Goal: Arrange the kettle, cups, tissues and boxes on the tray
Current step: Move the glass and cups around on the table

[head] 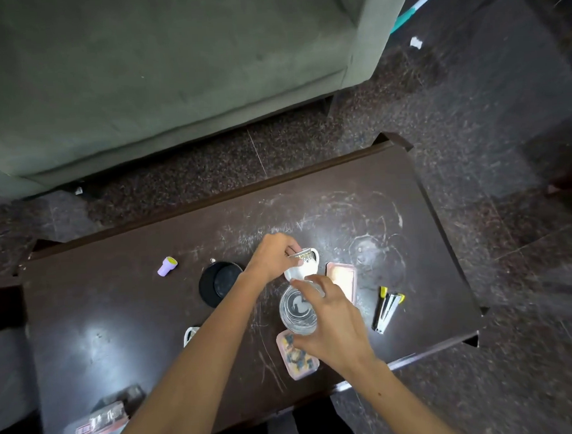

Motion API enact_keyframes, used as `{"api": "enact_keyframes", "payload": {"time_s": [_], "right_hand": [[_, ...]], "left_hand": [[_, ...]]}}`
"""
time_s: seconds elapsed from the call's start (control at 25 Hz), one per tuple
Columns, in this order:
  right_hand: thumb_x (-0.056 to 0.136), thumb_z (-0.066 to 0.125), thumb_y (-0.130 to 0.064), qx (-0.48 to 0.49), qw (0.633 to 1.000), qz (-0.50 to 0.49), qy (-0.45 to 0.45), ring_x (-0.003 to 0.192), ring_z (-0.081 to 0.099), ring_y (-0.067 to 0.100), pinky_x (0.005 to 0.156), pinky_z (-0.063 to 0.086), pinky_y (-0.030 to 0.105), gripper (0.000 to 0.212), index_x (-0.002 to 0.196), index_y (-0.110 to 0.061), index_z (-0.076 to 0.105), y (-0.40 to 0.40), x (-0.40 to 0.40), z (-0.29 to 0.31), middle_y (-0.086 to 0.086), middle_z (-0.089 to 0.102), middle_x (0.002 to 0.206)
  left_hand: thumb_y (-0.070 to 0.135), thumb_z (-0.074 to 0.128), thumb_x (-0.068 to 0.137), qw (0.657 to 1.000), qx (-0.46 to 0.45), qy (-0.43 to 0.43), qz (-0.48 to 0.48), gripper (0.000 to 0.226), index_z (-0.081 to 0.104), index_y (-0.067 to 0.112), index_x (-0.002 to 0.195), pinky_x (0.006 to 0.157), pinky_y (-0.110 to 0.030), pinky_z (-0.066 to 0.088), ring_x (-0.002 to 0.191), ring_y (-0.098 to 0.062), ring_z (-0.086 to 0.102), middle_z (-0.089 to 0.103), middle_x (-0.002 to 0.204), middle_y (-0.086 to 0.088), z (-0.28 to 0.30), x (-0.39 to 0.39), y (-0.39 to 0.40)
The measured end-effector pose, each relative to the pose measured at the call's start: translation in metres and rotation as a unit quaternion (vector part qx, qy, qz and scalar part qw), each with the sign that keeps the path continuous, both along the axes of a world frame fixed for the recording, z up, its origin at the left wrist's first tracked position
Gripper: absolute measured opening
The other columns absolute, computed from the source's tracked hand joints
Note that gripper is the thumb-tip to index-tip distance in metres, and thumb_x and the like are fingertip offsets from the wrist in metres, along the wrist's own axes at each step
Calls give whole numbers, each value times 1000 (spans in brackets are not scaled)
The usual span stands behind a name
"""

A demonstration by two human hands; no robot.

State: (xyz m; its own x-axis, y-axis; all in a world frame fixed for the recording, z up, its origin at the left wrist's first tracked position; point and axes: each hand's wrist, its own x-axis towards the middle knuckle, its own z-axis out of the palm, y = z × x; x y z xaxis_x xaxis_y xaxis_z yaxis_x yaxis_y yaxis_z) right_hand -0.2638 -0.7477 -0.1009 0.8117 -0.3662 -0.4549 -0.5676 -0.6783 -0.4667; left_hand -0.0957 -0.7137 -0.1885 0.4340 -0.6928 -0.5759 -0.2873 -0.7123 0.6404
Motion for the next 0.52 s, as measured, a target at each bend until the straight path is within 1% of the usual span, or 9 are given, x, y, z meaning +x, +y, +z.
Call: {"api": "enact_keyframes", "payload": {"time_s": [0.08, 0.24, 0.32, 0.44, 0.52], "right_hand": [[64, 74, -44, 0, 1000, 5, -2, 124, 42, 14, 86, 47, 27, 85, 138, -38, 33, -1, 1, -3, -8, 34, 142], [61, 74, -40, 1, 1000, -1, -5, 122, 44, 14, 82, 49, 28, 87, 138, -38, 35, -5, 6, -9, -7, 36, 140], [59, 75, -36, -2, 1000, -4, -8, 120, 46, 17, 80, 50, 30, 86, 137, -35, 38, -7, 10, -12, -5, 39, 138], [58, 75, -34, -7, 1000, -4, -5, 118, 47, 18, 81, 51, 32, 85, 136, -33, 40, -8, 15, -15, -3, 40, 138], [59, 75, -33, -4, 1000, -5, -6, 118, 48, 19, 82, 51, 32, 85, 135, -33, 40, -5, 20, -16, -2, 39, 139]], "left_hand": [[11, 79, 74, 999, -18, 11, 25, 21, 74, 9, 94, 79, -28, 54, 85, -17, 67, 74, 92, -8, 2, 2, -6], [11, 78, 74, 998, -40, 33, 34, 24, 74, 6, 97, 81, -28, 54, 81, -16, 66, 74, 94, -14, 2, 4, -27], [11, 77, 76, 998, -45, 44, 31, 25, 73, 5, 99, 83, -30, 55, 82, -15, 64, 73, 96, -15, 0, 6, -33], [10, 75, 79, 996, -41, 58, 53, 24, 71, 7, 102, 88, -33, 54, 83, -13, 65, 73, 97, -10, 3, 9, -28], [13, 71, 82, 990, -65, 58, 111, 21, 70, 11, 103, 87, -29, 55, 82, -10, 65, 72, 92, -3, 14, 14, -11]]}}
